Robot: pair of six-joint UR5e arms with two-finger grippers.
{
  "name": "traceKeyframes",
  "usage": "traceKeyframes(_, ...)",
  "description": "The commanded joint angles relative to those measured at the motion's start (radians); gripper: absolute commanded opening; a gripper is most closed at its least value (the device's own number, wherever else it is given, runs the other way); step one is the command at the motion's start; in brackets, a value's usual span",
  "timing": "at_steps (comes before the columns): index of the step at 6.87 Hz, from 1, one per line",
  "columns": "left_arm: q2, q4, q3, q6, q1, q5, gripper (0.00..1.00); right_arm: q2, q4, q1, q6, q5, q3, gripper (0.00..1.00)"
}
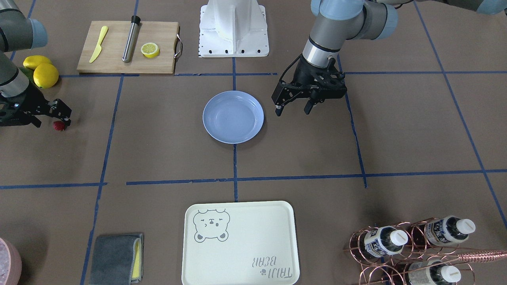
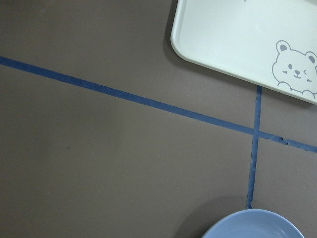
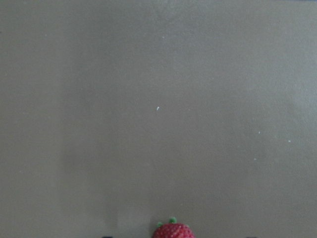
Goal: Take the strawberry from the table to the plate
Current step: 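Release the plate and lift the left gripper while the right gripper grasps the red strawberry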
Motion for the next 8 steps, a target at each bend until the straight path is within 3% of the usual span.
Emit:
traceKeyframes(1,0.000,0.000,0.000,0.000,-0.003,0.000,1.00,0.006,0.002,-0.025,0.000,0.000,-0.028,0.75)
traceKeyframes(4,0.001,0.000,0.000,0.000,-0.009,0.000,1.00,0.012,0.004,-0.033,-0.006,0.001,-0.021,0.05)
traceKeyframes(5,0.001,0.000,0.001,0.000,-0.011,0.001,1.00,0.013,0.004,-0.031,-0.010,0.001,-0.013,0.00)
traceKeyframes(8,0.008,0.000,0.001,0.000,-0.011,0.003,1.00,0.015,-0.015,-0.024,-0.001,0.009,0.088,0.00)
